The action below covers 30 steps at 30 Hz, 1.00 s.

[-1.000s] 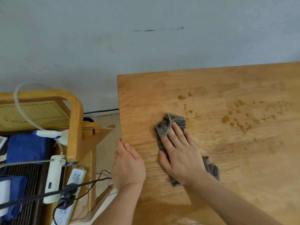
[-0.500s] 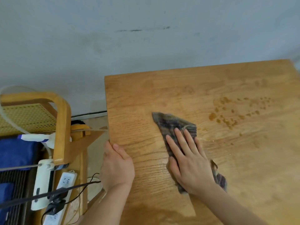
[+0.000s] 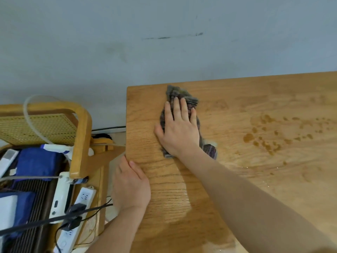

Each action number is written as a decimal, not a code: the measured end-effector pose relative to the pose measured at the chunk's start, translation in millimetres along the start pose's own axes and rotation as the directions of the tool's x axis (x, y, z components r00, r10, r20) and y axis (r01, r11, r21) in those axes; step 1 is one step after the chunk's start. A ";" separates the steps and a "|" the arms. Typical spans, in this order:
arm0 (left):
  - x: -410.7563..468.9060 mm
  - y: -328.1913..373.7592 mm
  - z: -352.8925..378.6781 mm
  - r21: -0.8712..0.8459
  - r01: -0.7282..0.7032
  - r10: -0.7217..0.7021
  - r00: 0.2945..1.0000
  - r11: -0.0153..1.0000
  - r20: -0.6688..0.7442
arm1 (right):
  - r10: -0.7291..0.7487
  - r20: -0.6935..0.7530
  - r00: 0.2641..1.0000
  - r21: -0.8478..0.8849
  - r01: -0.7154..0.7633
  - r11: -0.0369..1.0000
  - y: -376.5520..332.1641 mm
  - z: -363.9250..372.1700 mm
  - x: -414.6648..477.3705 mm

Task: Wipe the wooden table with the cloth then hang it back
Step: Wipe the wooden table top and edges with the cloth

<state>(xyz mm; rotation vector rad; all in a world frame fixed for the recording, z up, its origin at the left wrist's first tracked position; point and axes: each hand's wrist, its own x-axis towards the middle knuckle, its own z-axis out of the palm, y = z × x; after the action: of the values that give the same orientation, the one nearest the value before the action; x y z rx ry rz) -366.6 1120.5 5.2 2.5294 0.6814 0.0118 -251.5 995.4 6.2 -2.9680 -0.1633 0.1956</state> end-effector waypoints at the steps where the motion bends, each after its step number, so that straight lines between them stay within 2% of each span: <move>1: -1.0 -1.0 0.7 0.020 -0.012 0.013 1.000 1.000 -0.009 | -0.061 0.003 0.998 -0.002 0.061 0.998 -0.4 0.0 -7.6; 3: -2.9 -1.7 2.2 0.055 -0.033 0.032 0.999 0.998 0.009 | -0.182 0.021 0.983 -0.005 0.182 0.983 11.8 0.5 -30.8; 4: -3.9 -2.0 2.5 0.067 -0.037 0.036 0.999 0.997 0.020 | -0.196 0.026 0.980 0.001 0.196 0.981 25.0 -1.0 -42.1; 6: -3.2 -3.3 0.9 0.095 -0.043 0.041 0.999 0.995 0.024 | -0.114 0.006 0.994 0.014 0.113 0.993 61.5 -6.9 -54.4; 8: -3.3 -0.9 -1.1 0.145 -0.073 0.069 0.997 0.987 0.031 | 0.038 0.008 0.999 -0.009 -0.038 0.999 101.9 -15.1 -57.1; 11: -7.8 14.4 -0.3 0.307 -0.225 0.189 0.972 0.925 0.142 | 0.187 0.003 0.982 0.001 -0.187 0.982 118.1 -18.9 -62.0; 12: -9.6 20.2 1.7 0.328 -0.238 0.190 0.966 0.914 0.173 | 0.167 -0.003 0.986 0.008 -0.167 0.986 105.0 -15.6 -70.4; 14: -11.3 29.3 3.5 0.321 -0.225 0.173 0.968 0.920 0.183 | 0.015 0.016 1.000 0.005 -0.015 1.000 69.5 -4.3 -99.6; 16: -15.1 34.4 7.7 0.339 -0.317 0.263 0.945 0.886 0.197 | -0.139 0.029 0.990 0.011 0.139 0.990 50.0 2.6 -127.6; 18: -22.0 41.7 18.7 0.344 -0.461 0.400 0.886 0.818 0.236 | -0.191 0.027 0.981 0.043 0.190 0.981 53.8 4.0 -130.2; 20: -29.2 52.7 30.7 0.305 -0.462 0.409 0.885 0.833 0.224 | -0.231 0.037 0.972 0.040 0.230 0.972 66.9 1.4 -113.6; 22: -32.8 55.7 39.9 0.297 -0.431 0.379 0.900 0.852 0.216 | -0.225 0.027 0.974 0.042 0.223 0.974 76.5 -5.8 -81.6; 26: -34.0 52.2 41.4 0.305 -0.427 0.388 0.903 0.851 0.184 | -0.074 -0.010 0.997 0.019 0.074 0.997 93.2 -21.6 -10.6; 28: -33.2 55.7 42.7 0.300 -0.417 0.380 0.908 0.858 0.177 | -0.063 -0.034 0.997 -0.032 0.062 0.998 96.7 -27.7 12.1; 30: -33.4 57.6 41.6 0.304 -0.413 0.373 0.910 0.859 0.182 | -0.083 0.003 0.997 -0.100 0.083 0.992 97.8 -29.0 24.6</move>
<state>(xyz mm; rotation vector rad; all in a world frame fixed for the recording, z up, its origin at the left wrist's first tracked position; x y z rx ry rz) -363.1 1042.2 1.1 2.9301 0.1096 -0.1190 -213.7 897.9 15.1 -3.0535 -0.3041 0.1796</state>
